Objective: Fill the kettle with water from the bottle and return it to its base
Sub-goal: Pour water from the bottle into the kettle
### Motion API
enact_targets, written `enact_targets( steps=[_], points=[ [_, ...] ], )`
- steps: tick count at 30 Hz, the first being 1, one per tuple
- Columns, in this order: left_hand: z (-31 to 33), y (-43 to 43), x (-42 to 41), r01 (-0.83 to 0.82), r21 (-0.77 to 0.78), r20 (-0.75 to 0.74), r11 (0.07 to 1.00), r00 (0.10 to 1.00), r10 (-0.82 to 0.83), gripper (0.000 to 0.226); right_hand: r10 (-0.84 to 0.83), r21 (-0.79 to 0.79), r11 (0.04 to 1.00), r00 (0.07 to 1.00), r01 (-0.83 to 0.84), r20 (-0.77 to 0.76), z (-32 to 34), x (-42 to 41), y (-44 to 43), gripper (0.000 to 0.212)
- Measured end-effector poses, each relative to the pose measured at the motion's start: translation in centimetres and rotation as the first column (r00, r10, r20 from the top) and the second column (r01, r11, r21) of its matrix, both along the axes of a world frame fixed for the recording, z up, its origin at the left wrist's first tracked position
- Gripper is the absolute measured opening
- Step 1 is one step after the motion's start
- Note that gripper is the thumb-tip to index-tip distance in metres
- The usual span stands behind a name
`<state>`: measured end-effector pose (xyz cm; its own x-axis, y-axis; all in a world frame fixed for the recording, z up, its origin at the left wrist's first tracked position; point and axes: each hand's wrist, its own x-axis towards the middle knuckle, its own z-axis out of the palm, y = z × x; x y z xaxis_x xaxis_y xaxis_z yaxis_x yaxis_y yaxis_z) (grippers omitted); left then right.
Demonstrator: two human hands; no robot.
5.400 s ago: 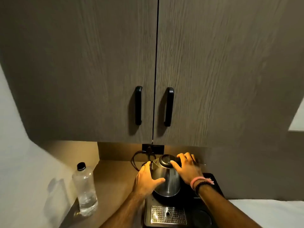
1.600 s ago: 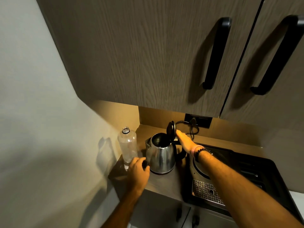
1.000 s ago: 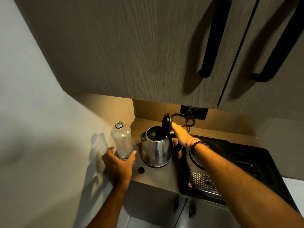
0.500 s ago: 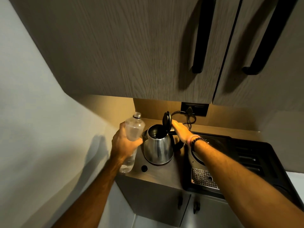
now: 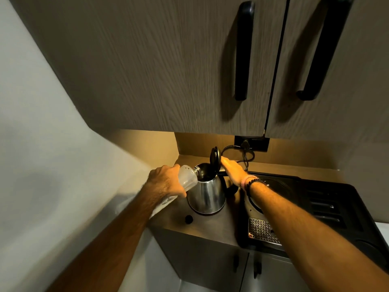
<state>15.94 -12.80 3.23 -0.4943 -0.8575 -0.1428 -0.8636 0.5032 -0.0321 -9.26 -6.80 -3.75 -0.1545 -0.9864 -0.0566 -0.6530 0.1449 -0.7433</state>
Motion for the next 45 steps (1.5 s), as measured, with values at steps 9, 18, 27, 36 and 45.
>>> enact_targets(
  steps=[9, 18, 27, 36, 45],
  points=[
    [0.4, 0.0, -1.1, 0.012, -0.045, 0.149, 0.999, 0.989, -0.005, 0.09, -0.015, 0.024, 1.0, 1.0, 0.016, -0.016, -0.2, -0.3, -0.3, 0.06],
    [0.3, -0.1, -0.8, 0.002, -0.043, 0.134, 0.999, 0.991, 0.004, 0.089, 0.007, 0.009, 1.0, 0.999, -0.007, -0.048, -0.3, -0.3, -0.3, 0.056],
    [-0.5, -0.1, -0.5, -0.027, -0.044, 0.069, 0.999, 0.997, 0.03, 0.091, -0.016, 0.015, 1.0, 1.0, 0.017, -0.006, -0.2, -0.2, -0.3, 0.057],
    [-2.2, 0.0, 0.7, -0.089, 0.028, -0.083, 0.996, 0.992, 0.091, 0.096, -0.026, 0.022, 0.999, 0.999, 0.025, 0.031, -0.1, -0.2, -0.4, 0.056],
    [-4.6, 0.0, 2.2, -0.248, 0.136, -0.528, 0.959, 0.801, 0.282, 0.093, -0.017, 0.025, 1.0, 0.999, 0.016, 0.029, -0.2, -0.3, -0.4, 0.059]
  ],
)
